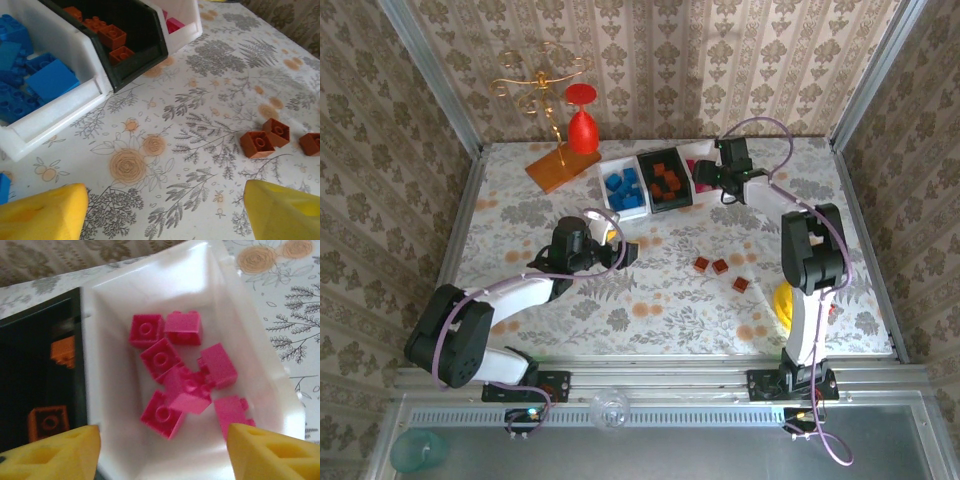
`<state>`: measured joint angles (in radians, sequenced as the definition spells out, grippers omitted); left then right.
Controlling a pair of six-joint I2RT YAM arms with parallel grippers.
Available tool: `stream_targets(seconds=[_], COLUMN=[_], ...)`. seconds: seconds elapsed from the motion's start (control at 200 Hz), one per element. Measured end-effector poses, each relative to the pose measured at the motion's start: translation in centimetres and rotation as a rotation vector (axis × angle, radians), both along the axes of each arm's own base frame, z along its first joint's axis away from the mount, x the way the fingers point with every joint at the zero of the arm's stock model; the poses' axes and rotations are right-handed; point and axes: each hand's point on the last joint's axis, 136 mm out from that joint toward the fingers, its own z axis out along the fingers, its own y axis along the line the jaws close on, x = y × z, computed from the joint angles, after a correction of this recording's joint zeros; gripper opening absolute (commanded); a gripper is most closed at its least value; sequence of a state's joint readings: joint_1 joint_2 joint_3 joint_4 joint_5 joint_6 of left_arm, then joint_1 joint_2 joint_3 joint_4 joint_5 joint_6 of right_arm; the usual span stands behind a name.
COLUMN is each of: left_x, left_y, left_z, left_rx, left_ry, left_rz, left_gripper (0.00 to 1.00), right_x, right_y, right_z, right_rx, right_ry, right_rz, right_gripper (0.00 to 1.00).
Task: Sort the legos into containers by color
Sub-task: Place the lego in the container, then pick up the lego from the middle-left of the table.
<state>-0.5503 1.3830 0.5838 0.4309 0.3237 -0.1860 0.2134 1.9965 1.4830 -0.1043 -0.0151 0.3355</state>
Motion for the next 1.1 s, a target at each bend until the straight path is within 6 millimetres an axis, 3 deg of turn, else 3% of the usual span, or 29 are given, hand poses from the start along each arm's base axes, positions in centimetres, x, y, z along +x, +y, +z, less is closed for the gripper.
stream_targets(seconds=[0.175, 0.295, 0.47, 0.59, 0.65, 0.785, 1.1], left_x=[1.2, 2.7, 4.5, 5.1, 5.5, 6.4, 8.7], left_y=[2.0, 5.2, 10.2, 11.2, 11.2, 11.0, 10.0], left_z=[-1.3, -2.0, -3.0, -4.1, -4.8, -6.4, -9.6], left_rx=[0.079, 0.127, 0.169, 0.209, 0.224, 0.264, 0.34], left_ry=[0.024, 0.042, 0.09, 0.127, 0.144, 0.191, 0.284], left_rz=[0.115, 0.239, 0.408, 0.445, 0.448, 0.434, 0.396], left_gripper=[0.84, 0.84, 0.86, 0.87, 0.88, 0.91, 0.91], right_x=[-4.5, -7.9, -12.9, -16.9, -18.5, -19.8, -19.6], right_y=[2.1, 3.8, 8.6, 12.0, 12.6, 12.1, 11.9], right_z=[3.5, 4.3, 3.0, 1.1, 0.1, -0.8, 0.4], right_rx=[-0.001, -0.004, -0.037, -0.05, -0.058, -0.061, -0.042], right_ry=[-0.058, -0.073, -0.058, -0.033, -0.019, -0.016, -0.074], right_rz=[0.069, 0.128, 0.293, 0.418, 0.456, 0.466, 0.451], right_gripper=[0.77, 0.87, 0.97, 1.0, 1.0, 1.0, 1.0])
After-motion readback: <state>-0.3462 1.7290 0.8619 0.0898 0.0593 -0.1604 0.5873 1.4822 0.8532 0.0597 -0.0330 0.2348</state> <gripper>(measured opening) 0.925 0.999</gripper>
